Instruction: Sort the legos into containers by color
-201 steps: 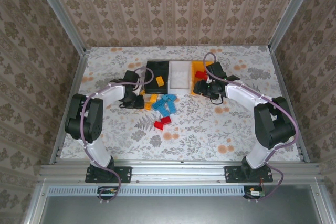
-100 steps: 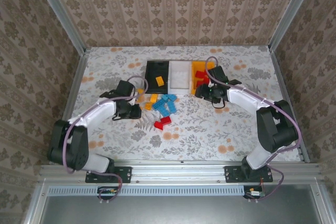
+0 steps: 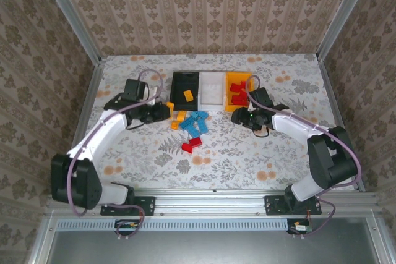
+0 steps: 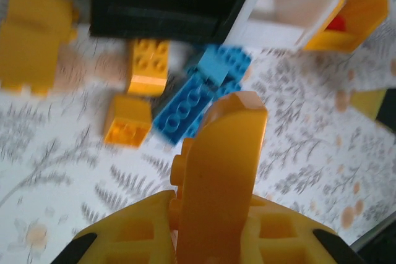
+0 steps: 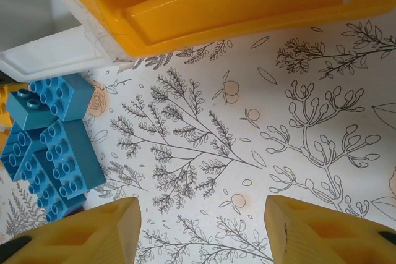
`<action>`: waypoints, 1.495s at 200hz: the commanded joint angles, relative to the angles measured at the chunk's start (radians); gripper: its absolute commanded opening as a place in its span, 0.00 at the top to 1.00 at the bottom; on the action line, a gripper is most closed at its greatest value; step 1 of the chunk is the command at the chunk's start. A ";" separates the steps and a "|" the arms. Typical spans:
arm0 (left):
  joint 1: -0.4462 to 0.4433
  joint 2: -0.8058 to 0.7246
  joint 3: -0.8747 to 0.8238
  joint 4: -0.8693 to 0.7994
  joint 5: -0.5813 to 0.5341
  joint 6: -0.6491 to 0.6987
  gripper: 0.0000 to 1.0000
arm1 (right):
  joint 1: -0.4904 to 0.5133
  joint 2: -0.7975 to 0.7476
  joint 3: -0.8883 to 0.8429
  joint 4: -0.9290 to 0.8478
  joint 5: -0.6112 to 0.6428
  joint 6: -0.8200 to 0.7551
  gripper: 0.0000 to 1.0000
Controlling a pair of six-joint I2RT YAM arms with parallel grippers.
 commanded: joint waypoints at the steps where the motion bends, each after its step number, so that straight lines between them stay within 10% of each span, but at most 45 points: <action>1: -0.005 0.095 0.123 -0.004 0.024 0.016 0.79 | -0.001 -0.035 -0.025 0.022 -0.015 0.011 0.43; 160: -0.106 0.798 0.898 -0.337 -0.292 0.194 0.76 | -0.003 -0.021 -0.040 0.036 -0.025 0.012 0.43; 227: -0.115 0.824 0.953 -0.351 -0.288 0.189 0.54 | -0.001 -0.043 -0.040 0.017 -0.023 0.008 0.43; 299: -0.116 0.707 0.841 -0.313 -0.273 0.185 0.52 | 0.006 -0.061 -0.040 0.011 -0.027 0.016 0.43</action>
